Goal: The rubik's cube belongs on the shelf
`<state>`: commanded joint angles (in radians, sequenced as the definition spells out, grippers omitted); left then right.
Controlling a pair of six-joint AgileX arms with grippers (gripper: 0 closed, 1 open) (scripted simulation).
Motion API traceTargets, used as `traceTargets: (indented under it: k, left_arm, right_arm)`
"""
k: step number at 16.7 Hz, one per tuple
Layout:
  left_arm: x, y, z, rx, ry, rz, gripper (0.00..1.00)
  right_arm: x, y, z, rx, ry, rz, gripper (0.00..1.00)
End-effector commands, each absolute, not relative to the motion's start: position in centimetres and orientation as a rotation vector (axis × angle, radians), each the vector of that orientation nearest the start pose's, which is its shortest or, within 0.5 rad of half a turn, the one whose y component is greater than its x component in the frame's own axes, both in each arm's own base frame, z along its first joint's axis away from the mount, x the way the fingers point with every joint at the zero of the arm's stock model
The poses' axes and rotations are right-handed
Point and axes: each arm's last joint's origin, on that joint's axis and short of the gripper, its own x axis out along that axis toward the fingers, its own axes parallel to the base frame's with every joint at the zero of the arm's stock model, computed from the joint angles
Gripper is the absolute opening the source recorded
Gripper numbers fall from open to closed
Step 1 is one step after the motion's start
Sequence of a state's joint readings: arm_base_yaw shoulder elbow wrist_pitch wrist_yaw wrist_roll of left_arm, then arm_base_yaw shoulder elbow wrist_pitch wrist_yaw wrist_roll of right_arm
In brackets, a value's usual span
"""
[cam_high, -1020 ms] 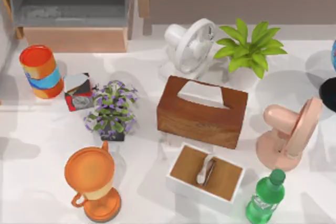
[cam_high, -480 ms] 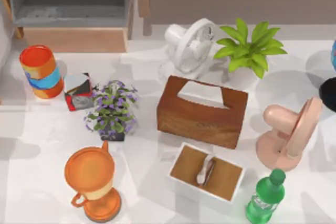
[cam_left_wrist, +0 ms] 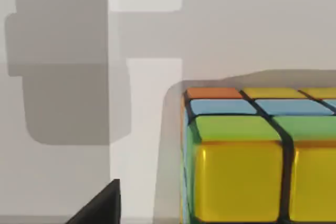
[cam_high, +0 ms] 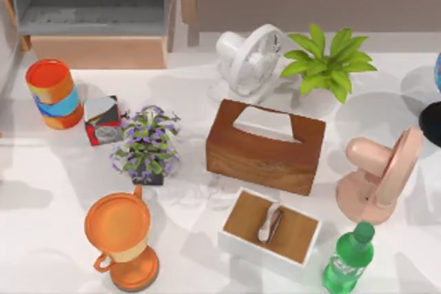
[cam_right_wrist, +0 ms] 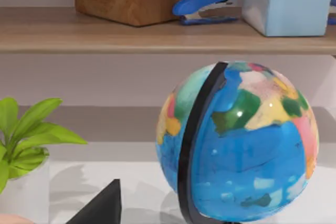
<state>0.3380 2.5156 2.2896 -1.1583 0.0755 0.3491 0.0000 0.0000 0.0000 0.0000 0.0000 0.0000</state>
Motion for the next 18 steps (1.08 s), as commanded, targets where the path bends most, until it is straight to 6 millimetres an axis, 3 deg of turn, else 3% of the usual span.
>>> traceTargets:
  k: [4,17,18]
  left_arm:
    - [48.10,17.30,16.02,0.002,1.371,-0.003,1.00]
    - [48.10,17.30,16.02,0.002,1.371,-0.003,0.02]
    - [48.10,17.30,16.02,0.002,1.371,-0.003,0.00]
  right_arm:
    - [10.57,-0.12,16.00,0.000,0.000,0.000,1.00]
    - [10.57,-0.12,16.00,0.000,0.000,0.000,1.00]
    - [10.57,-0.12,16.00,0.000,0.000,0.000,1.00]
